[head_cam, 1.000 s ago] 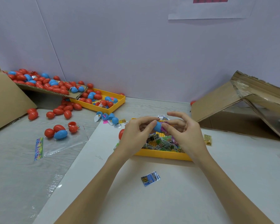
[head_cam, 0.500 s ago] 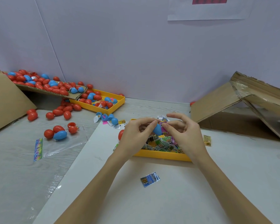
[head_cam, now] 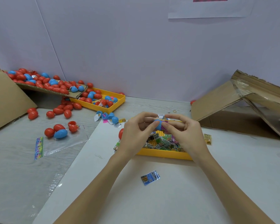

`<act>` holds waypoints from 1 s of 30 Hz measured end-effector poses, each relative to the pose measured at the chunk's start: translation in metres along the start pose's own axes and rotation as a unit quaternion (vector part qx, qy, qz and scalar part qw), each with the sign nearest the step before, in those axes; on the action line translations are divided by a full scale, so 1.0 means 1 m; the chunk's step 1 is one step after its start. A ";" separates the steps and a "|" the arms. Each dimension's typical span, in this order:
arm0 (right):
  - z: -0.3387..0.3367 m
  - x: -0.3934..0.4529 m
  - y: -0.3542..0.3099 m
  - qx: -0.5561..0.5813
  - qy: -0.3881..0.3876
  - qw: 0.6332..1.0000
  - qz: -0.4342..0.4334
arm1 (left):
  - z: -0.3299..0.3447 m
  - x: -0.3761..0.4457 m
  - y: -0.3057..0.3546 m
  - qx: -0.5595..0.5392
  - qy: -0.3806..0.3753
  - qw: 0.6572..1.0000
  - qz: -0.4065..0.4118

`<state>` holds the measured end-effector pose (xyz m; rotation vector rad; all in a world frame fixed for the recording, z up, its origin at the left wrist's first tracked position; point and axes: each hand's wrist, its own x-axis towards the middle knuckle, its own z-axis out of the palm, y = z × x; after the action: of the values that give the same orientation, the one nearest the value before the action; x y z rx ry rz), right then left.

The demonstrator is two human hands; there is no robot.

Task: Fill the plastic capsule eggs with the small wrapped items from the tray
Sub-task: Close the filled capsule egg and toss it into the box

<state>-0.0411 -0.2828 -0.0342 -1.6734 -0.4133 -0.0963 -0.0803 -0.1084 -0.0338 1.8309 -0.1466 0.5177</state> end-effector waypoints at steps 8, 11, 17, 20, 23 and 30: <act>-0.014 0.005 -0.008 0.201 -0.073 0.965 0.150 | 0.007 -0.004 0.008 0.043 -0.014 0.993 0.111; -0.019 0.005 -0.014 0.264 -0.107 0.939 0.191 | 0.005 -0.002 0.009 0.034 -0.015 0.989 0.144; -0.014 0.002 -0.024 0.355 -0.151 0.893 0.231 | 0.000 -0.001 0.012 0.019 -0.044 0.985 0.166; -0.008 0.000 -0.027 0.412 -0.124 0.861 0.270 | 0.004 -0.002 0.010 0.017 -0.063 0.987 0.149; -0.005 -0.002 -0.028 0.461 -0.112 0.824 0.308 | 0.006 -0.003 0.010 0.020 -0.040 0.987 0.153; 0.002 -0.009 -0.032 0.453 -0.132 0.823 0.317 | 0.004 -0.001 0.010 0.016 -0.018 0.991 0.135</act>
<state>-0.0603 -0.2803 -0.0070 -0.7871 -0.0455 0.7366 -0.0836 -0.1155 -0.0265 1.8622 -0.4173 0.6800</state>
